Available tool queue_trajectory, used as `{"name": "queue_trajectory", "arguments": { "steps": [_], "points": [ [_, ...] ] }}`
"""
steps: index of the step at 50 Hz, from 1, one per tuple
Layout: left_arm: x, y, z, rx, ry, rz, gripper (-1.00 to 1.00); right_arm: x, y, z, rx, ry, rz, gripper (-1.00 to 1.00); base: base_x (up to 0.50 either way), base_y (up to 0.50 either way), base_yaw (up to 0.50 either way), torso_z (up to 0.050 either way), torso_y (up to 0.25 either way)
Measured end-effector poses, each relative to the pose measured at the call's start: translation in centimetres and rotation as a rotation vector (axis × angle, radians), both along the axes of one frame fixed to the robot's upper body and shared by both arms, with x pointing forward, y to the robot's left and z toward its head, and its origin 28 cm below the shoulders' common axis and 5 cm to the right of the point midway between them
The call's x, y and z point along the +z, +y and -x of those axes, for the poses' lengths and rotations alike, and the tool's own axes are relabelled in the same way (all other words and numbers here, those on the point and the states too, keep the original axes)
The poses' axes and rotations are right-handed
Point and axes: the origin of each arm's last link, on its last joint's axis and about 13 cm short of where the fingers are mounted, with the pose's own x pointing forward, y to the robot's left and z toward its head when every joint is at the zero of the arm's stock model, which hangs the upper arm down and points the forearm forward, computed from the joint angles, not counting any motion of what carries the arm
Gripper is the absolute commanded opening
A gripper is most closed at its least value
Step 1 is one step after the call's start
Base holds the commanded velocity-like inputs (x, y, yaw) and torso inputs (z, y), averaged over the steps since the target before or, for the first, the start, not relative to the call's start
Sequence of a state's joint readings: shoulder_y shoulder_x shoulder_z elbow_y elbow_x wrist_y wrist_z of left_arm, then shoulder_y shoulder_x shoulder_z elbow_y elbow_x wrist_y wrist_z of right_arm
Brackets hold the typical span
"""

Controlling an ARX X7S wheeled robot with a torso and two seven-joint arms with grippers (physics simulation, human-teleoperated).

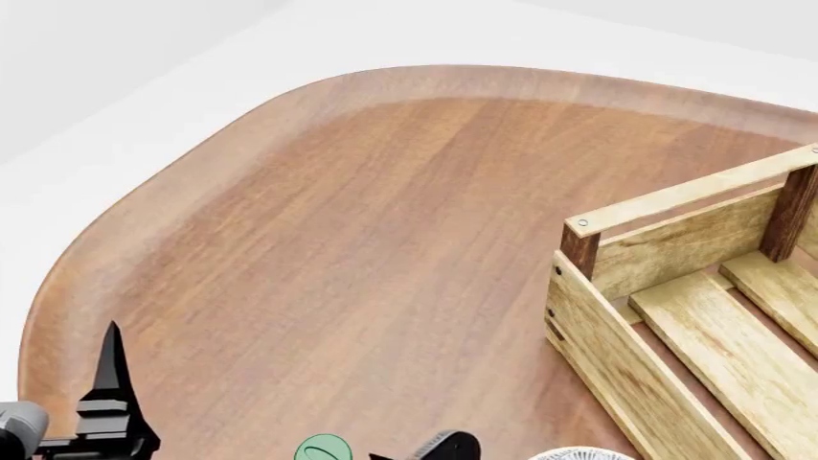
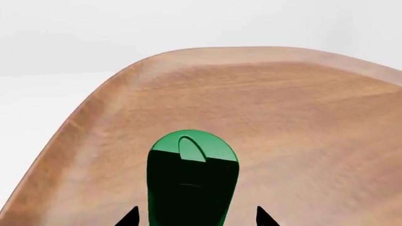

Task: Pick up the salad dressing and put it in the tray.

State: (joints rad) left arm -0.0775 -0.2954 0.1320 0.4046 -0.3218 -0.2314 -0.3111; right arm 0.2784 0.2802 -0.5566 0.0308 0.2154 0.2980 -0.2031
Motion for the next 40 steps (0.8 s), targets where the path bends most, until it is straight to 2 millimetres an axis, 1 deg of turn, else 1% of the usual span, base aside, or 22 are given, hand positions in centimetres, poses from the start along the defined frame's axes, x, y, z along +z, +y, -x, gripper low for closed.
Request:
{"name": "queue_trajectory", "arguments": {
  "steps": [14,20,29,40],
  "points": [
    [0.0,0.1,0.0,0.002,0.0,0.001,1.0,0.0,0.2,0.1,-0.001,-0.003,-0.008,-1.0,0.0,0.0,0.0,0.0,0.0],
    [0.0,0.1,0.0,0.003,0.0,0.001,1.0,0.3,0.1,0.3,-0.018,-0.021,-0.014,-1.0,0.0,0.0,0.0,0.0,0.0],
    [0.0,0.1,0.0,0.002,-0.001,-0.001,1.0,1.9,-0.4,0.7,-0.056,-0.084,-0.028,-1.0,0.0,0.0,0.0,0.0,0.001],
    [0.0,0.0,0.0,-0.001,-0.002,-0.003,1.0,4.6,-1.1,1.1,-0.105,-0.182,-0.069,-1.0,0.0,0.0,0.0,0.0,0.0]
  ]
}}
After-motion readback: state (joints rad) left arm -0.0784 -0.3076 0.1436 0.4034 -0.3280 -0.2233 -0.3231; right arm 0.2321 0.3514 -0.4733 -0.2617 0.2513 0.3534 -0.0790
